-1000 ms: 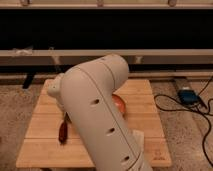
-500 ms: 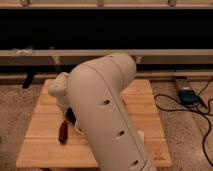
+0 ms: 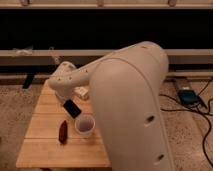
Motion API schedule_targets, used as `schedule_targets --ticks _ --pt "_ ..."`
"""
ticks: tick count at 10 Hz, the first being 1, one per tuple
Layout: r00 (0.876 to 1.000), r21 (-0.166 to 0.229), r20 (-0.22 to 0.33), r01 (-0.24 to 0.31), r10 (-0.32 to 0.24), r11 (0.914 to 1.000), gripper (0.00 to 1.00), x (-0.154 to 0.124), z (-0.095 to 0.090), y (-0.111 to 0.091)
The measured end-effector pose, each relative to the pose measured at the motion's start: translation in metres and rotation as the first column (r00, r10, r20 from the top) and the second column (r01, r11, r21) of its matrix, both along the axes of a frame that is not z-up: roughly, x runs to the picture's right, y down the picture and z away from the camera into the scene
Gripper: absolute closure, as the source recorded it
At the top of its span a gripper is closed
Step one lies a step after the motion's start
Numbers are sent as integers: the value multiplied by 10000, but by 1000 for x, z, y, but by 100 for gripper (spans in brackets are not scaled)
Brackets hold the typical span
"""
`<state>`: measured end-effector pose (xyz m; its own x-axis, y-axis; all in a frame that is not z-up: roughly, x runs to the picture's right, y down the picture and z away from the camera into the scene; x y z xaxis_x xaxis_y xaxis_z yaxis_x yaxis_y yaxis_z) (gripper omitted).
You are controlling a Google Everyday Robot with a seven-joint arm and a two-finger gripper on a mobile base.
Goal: Place the eraser in the ceramic cup
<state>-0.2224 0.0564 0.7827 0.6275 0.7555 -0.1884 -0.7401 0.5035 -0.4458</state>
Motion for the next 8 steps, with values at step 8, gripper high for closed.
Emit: schedule_targets --ticks 8 --pt "9716 1451 1433 -2091 1886 9671 100 38 -95 -41"
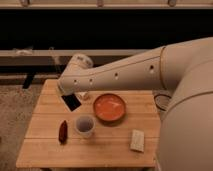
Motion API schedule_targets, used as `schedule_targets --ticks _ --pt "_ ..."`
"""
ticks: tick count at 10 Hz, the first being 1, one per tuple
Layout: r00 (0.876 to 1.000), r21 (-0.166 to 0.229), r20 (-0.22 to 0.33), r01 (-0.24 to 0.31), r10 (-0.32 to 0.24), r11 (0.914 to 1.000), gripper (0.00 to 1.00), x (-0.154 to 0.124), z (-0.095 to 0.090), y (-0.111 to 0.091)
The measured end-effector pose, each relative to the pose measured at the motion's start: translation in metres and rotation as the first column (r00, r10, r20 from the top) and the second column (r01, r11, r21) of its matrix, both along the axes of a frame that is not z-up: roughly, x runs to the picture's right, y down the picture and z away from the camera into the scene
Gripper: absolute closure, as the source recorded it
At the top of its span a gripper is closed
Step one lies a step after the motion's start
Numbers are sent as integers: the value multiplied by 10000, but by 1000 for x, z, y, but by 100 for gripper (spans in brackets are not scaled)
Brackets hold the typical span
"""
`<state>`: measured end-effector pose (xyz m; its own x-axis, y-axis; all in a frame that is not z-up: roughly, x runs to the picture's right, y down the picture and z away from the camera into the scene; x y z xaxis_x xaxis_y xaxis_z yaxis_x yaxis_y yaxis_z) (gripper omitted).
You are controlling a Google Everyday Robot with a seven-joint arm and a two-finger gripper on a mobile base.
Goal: Place the eraser in the ceramic cup
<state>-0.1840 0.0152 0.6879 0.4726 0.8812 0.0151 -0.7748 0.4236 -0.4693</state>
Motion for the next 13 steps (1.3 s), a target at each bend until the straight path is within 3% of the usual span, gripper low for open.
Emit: schedule_targets --ticks 3,4,6,10,11,13 --pt "9974 -364 -17 -715 715 9968 100 22 14 30" --pt "9954 -523 -1 -960 961 9940 96 27 19 40" --pt "9912 -735 45 -1313 1320 9886 75 29 19 51" --pt "9842 -800 -25 -1769 1772 9810 34 42 16 61" --pt "9821 -810 -65 -1880 1881 9788 28 45 17 63" --pt "9781 -841 -189 -2081 2073 9745 26 53 20 68"
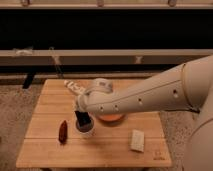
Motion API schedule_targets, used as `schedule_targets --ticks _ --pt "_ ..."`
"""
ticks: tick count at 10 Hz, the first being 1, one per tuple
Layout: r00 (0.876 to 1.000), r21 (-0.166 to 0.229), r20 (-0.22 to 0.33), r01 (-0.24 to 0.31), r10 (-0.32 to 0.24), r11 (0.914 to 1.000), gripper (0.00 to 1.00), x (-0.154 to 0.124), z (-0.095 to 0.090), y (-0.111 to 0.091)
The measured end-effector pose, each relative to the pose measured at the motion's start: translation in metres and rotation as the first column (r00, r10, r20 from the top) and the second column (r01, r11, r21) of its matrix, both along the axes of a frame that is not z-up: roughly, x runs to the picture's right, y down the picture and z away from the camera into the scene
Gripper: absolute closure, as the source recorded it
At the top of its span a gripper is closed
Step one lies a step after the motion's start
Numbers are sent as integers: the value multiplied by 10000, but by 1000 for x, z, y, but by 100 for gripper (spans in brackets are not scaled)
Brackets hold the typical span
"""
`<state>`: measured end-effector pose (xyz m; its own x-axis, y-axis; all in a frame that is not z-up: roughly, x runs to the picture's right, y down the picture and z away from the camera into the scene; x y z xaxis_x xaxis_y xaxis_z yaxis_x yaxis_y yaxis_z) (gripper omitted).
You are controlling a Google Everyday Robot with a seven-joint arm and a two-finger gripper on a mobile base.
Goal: Place the eraser in the ceramic cup
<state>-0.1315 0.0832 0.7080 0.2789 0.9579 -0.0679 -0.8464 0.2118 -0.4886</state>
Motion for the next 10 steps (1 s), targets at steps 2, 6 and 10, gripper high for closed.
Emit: schedule_targets --ticks 2,6,10 --pt "9998 -9 -63 -176 176 9998 26 5 3 3" --pt "9986 257 155 -510 506 9984 26 7 -1 -3" --pt "9988 412 316 -383 371 9984 26 8 -10 -15"
